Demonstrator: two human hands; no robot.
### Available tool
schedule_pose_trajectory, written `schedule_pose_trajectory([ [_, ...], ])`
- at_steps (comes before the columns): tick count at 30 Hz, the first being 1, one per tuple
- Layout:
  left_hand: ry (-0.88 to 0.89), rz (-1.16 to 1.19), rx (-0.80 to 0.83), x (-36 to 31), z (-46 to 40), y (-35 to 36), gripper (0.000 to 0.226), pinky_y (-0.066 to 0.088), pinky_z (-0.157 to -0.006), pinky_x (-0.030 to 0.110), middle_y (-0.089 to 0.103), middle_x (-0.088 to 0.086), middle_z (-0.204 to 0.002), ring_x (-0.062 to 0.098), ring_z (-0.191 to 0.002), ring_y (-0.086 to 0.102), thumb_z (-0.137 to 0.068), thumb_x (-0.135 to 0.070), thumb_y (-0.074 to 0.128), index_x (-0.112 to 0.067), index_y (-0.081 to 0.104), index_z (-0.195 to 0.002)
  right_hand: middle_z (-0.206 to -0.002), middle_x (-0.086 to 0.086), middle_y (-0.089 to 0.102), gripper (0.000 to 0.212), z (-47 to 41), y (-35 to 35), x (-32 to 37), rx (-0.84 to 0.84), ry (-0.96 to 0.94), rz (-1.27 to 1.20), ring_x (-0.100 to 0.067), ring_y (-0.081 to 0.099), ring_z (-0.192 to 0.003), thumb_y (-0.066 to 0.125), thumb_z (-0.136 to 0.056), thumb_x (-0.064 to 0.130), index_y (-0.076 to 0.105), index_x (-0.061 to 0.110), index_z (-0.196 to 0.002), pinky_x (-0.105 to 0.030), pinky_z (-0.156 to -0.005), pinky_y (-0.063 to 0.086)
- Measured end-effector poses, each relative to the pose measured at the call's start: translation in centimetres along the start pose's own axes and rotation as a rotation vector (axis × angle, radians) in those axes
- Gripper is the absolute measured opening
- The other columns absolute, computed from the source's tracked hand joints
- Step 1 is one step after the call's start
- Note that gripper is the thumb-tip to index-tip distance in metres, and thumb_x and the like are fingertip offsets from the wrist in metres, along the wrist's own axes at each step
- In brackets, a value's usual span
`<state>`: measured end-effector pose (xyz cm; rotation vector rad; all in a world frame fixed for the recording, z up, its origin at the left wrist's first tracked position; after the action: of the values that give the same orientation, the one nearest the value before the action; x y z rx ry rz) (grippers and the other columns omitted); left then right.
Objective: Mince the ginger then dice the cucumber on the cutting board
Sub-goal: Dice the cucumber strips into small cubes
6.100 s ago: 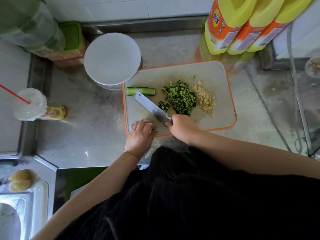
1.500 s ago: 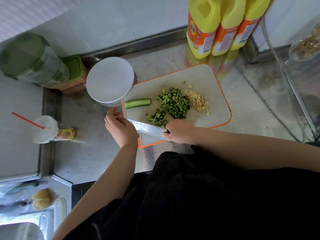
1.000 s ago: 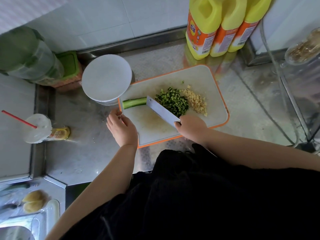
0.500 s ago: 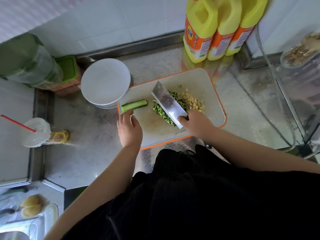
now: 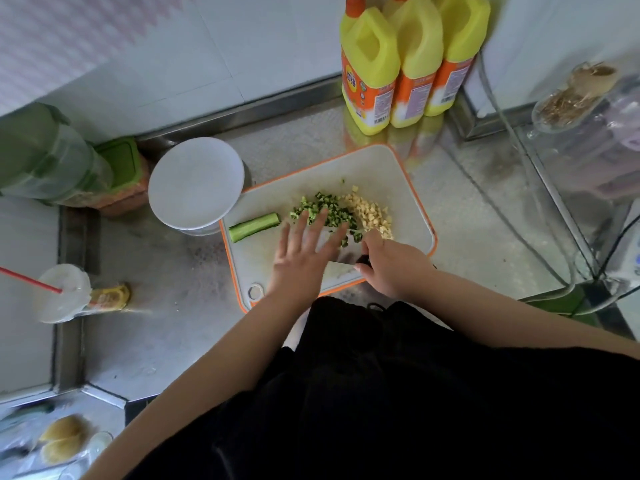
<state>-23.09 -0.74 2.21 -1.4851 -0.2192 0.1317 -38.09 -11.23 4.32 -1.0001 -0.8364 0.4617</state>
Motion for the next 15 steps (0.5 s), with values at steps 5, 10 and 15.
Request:
schedule_pose_trajectory([
  [5, 0.141, -0.054, 0.217, -2.7, -2.4, 0.5, 0.068, -0.007, -0.117, 0.054, -0.021, -0.004, -0.161, 0.030, -0.148, -0.014, -0.100, -0.032, 0.041, -0.046, -0.001, -0.151, -0.114, -0.013, 0.060, 0.046, -0.1, 0.2, 0.1, 0.032, -0.025, 0.017, -0.030, 0.062, -0.097, 0.051, -0.096, 0.032, 0.036, 0.001, -0.126, -0.030, -0.063, 0.035],
  [10, 0.091, -0.085, 0.248, -2.8, -3.1, 0.3, 0.079, -0.008, -0.116, 0.056, -0.022, -0.004, -0.161, 0.030, -0.148, -0.016, -0.099, -0.029, 0.045, -0.041, -0.013, -0.151, -0.114, -0.013, 0.059, 0.046, 0.3, -0.1, -0.4, 0.005, -0.009, 0.005, -0.030, 0.060, -0.097, 0.049, -0.097, 0.032, 0.036, 0.000, -0.129, -0.031, -0.064, 0.036],
  [15, 0.033, -0.095, 0.309, -1.6, -3.4, 0.2, 0.101, -0.007, -0.116, 0.058, -0.021, -0.003, -0.161, 0.031, -0.147, -0.017, -0.083, -0.016, 0.055, -0.038, -0.018, -0.150, -0.108, -0.011, 0.059, 0.039, 0.8, -0.5, -0.8, -0.024, 0.012, 0.010, -0.030, 0.059, -0.095, 0.050, -0.097, 0.032, 0.041, 0.003, -0.120, -0.032, -0.064, 0.036],
])
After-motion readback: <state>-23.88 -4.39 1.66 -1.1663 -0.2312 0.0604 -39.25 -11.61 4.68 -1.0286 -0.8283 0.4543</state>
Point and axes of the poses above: each hand's wrist, its own z-axis away from the middle knuckle, its own y-axis out of the palm, x = y × z, the point moved 1 cm from there along -z, towards the middle knuckle
